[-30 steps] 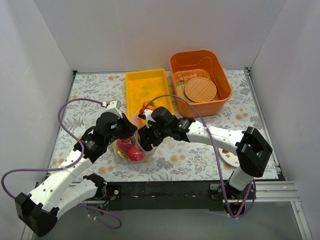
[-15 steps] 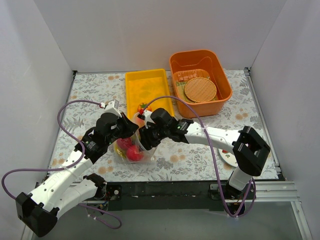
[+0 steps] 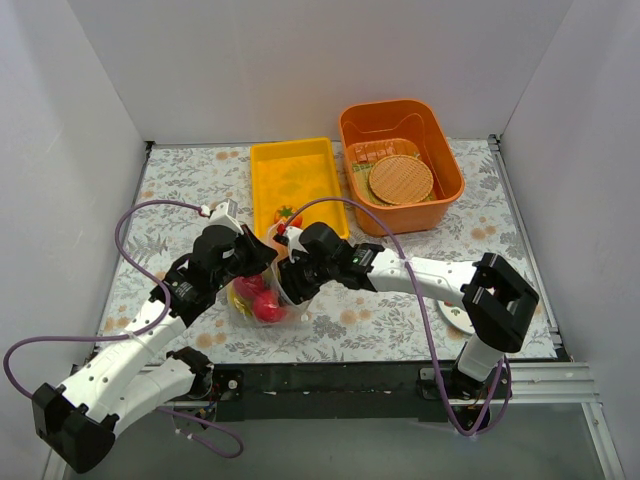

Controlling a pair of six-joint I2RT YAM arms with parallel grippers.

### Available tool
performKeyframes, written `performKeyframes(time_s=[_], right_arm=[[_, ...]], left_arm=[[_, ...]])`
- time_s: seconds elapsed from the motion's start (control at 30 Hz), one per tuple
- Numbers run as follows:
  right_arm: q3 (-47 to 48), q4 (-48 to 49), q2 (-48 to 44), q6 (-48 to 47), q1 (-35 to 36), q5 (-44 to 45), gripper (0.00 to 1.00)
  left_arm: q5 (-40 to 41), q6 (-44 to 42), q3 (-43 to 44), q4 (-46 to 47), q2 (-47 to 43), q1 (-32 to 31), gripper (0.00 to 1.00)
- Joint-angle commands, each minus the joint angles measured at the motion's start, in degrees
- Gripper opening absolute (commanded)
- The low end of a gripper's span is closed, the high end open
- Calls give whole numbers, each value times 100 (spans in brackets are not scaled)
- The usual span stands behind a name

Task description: Open the zip-top bag and remove the fake food

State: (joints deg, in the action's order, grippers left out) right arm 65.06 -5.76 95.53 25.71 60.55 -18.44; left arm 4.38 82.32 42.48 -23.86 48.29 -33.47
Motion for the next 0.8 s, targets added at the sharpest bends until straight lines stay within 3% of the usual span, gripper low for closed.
performKeyframes(time_s=[0.0,0.77], right_arm=[[-125,216,-78,21,53,-108,33],[-72,303,-69,197,185,-275,34]], left_arm=[[159,3,-11,74,5,34,0],[151,-23,-64,74,5,34,0]])
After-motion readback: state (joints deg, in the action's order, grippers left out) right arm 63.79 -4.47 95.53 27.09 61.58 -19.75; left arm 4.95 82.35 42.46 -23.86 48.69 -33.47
